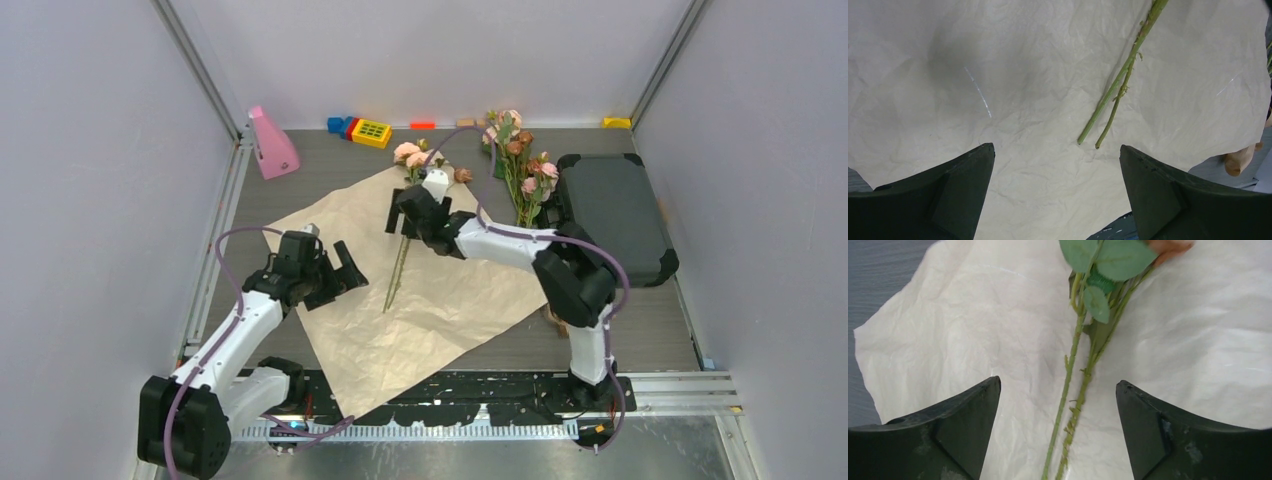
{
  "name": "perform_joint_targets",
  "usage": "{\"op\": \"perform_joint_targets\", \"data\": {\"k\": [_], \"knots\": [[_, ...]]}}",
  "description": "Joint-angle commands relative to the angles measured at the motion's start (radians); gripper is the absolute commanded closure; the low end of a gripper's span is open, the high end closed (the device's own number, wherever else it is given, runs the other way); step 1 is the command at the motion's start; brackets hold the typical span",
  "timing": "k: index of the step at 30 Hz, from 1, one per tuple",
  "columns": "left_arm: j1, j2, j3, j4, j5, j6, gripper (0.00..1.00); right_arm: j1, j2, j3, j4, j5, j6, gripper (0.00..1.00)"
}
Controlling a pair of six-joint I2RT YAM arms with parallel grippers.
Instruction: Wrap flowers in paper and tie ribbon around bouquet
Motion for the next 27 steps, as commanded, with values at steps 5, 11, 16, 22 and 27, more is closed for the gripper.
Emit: {"op": "perform_joint_targets", "data": {"k": [5,11,16,22,27], "knots": [[0.0,0.011,0.032,0.041,0.004,0.004,0.0,-0.178,-0.467,-0.214,-0.148,0.147,-0.152,0.06],[0.0,0.015,0.041,0.027,0.02,0.018,0.0,-0.414,-0.653,-0.412,-0.298,0.081,-0.125,0.11],[0.0,0.039,0.062,0.006,0.037,0.036,0.0,-0.505,-0.627,-0.443,-0.307,-0.007,-0.137,0.25],[0.0,0.087,0.073,0.005,0.078,0.048,0.0,-0.554,-0.474,-0.404,-0.266,-0.114,-0.166,0.44],[0.0,0.127,0.073,0.02,0.118,0.06,0.0,-0.564,-0.363,-0.37,-0.208,-0.116,-0.181,0.55]]}}
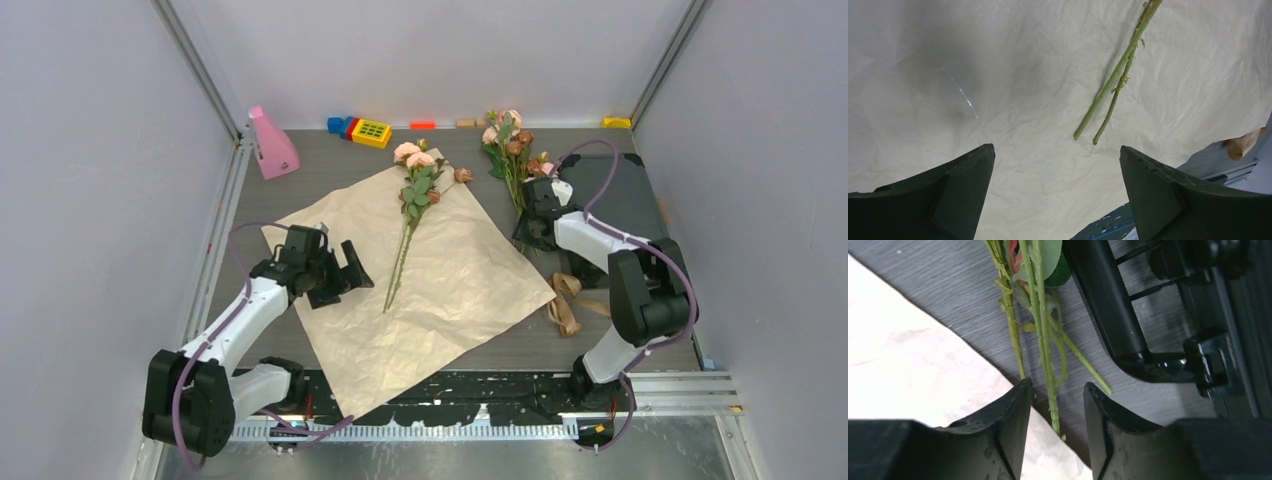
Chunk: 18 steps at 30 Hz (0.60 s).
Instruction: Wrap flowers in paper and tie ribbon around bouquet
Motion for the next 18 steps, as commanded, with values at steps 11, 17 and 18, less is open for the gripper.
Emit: {"op": "perform_joint_targets", "data": {"k": [11,17,18], "knots": [[0.0,-0.014,0.005,0.041,0.024,0.033,0.0,-0.016,0.028,0.155,0.125,0.212,-0.298,0.96],[0.0,-0.018,-0.002,0.039,0.022,0.036,0.0,-0.019,-0.064,0.068,0.617,0.273,-0.785,0.99],[0.0,-0.019,-0.004,0.039,0.022,0.036,0.0,-0.019,-0.07,0.07,0.676,0.274,-0.841,0.99]]}}
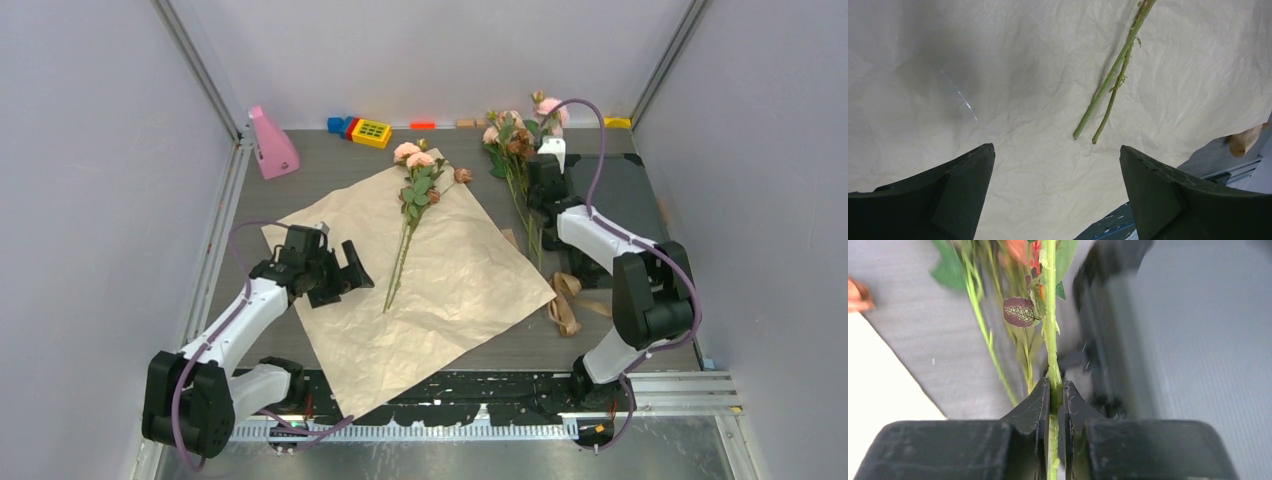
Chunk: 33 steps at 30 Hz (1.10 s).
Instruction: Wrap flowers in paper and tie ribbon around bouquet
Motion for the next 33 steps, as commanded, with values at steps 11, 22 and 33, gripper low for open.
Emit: {"op": "perform_joint_targets", "data": {"k": [11,22,33], "knots": [[0.0,-0.04,-0.005,0.029,-0.002,0.012,0.0,-0.005,-0.23,0.213,0.317,-0.085,-0.198,0.99],[0.0,-0.06,-0.015,0.035,0.008,0.011,0.0,0.166,-0.22,0.214,0.034,-0.478,0.615,0.99],[0.0,-0.092,-0.023,0.01,-0.026,0.006,0.0,0.49,0.17,0.257,0.202,-0.272,0.75,0.99]]}}
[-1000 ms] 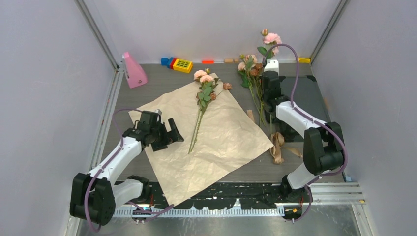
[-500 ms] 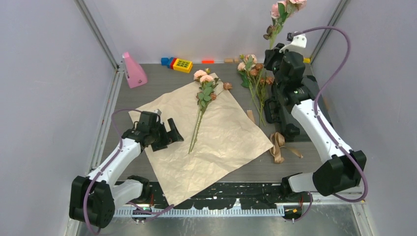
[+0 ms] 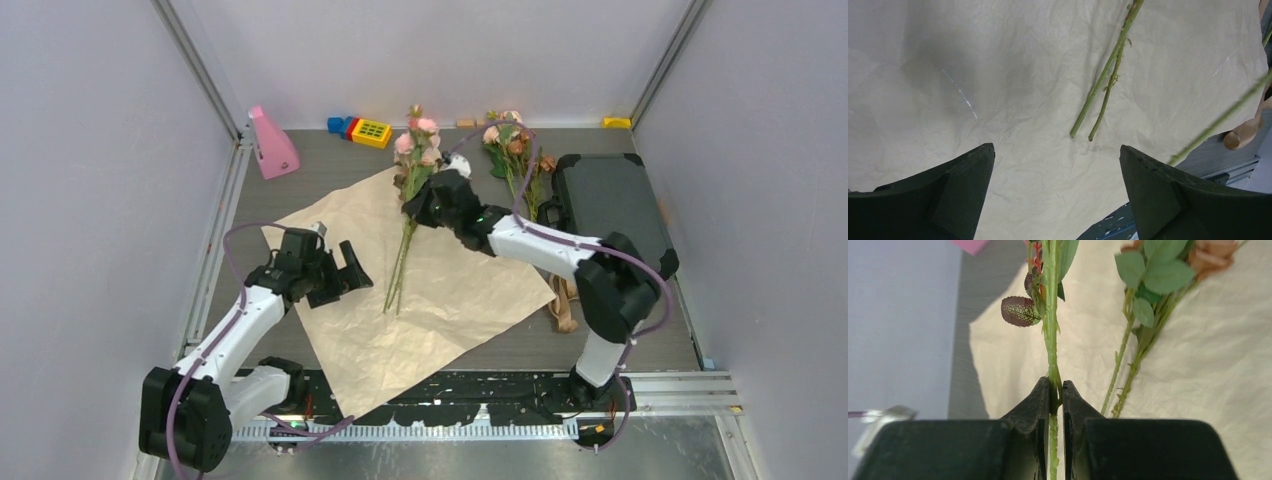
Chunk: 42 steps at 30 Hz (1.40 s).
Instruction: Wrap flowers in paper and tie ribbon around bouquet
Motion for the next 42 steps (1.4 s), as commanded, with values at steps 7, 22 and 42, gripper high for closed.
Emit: {"op": "perform_joint_targets", "data": {"k": [7,22,42], "knots": [[0.0,-0.046,-0.003,-0.006,-0.053,0.005,0.0,0.063,0.369,0.247,0.015,0.19,0.04,0.99],[0.0,-0.02,0.036,0.013,0.01,0.011,0.0,0.062,0.324,0.298,-0.038,0.198,-0.087,0.5],[0.0,0.101,0.106,0.03,0.051,0.014,0.0,-0.411,-0.204,-0.179,-0.168,0.066,-0.326,0.07]]}}
